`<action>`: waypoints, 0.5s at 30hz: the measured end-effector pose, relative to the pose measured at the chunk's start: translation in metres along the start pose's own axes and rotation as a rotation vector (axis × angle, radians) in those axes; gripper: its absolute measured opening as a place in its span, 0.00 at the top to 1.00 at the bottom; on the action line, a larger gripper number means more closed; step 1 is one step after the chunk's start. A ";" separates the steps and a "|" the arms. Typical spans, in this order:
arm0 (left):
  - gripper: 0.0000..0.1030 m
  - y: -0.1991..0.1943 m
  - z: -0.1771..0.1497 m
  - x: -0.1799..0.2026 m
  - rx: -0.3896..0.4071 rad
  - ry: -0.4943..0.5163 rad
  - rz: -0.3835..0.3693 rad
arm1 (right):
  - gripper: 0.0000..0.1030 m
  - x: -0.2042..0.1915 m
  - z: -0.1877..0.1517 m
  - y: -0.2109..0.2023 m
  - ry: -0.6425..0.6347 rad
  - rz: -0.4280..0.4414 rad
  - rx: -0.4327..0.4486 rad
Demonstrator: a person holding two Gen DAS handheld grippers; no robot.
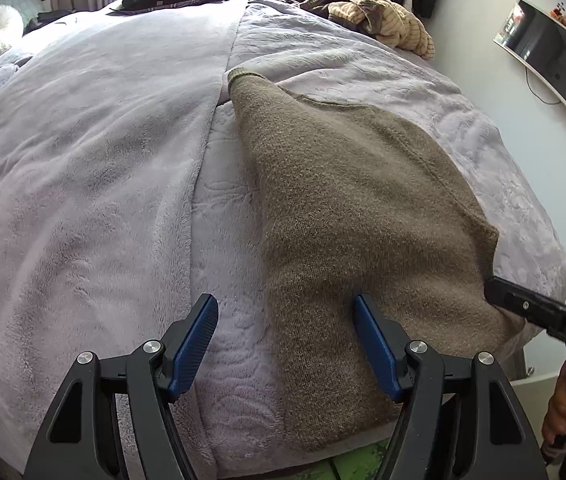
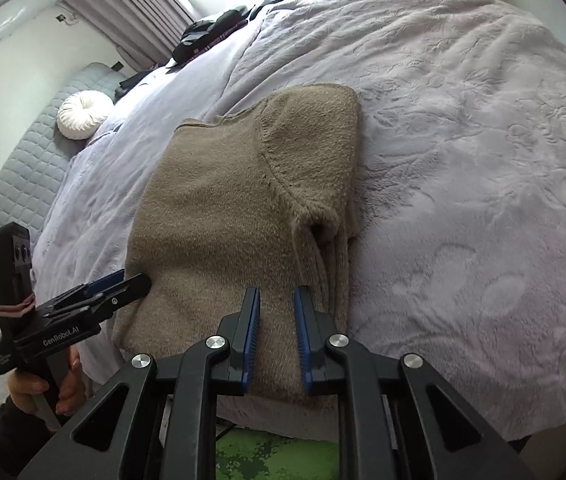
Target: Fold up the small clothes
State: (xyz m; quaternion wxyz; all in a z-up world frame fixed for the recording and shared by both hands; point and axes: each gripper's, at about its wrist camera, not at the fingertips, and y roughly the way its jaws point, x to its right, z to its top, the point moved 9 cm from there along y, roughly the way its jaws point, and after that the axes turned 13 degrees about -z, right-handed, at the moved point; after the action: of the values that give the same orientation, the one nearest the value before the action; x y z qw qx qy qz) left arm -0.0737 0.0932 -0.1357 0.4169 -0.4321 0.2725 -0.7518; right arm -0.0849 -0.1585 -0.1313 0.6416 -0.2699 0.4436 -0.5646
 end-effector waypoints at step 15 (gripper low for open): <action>0.31 -0.012 -0.004 0.000 0.002 0.012 0.040 | 0.79 0.010 -0.005 -0.019 0.120 0.068 0.008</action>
State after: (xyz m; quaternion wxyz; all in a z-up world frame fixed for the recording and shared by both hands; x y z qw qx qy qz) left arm -0.0818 0.0993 -0.1278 0.4306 -0.4217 0.2830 -0.7461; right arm -0.0989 -0.1712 -0.1198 0.6338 -0.2179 0.4878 -0.5593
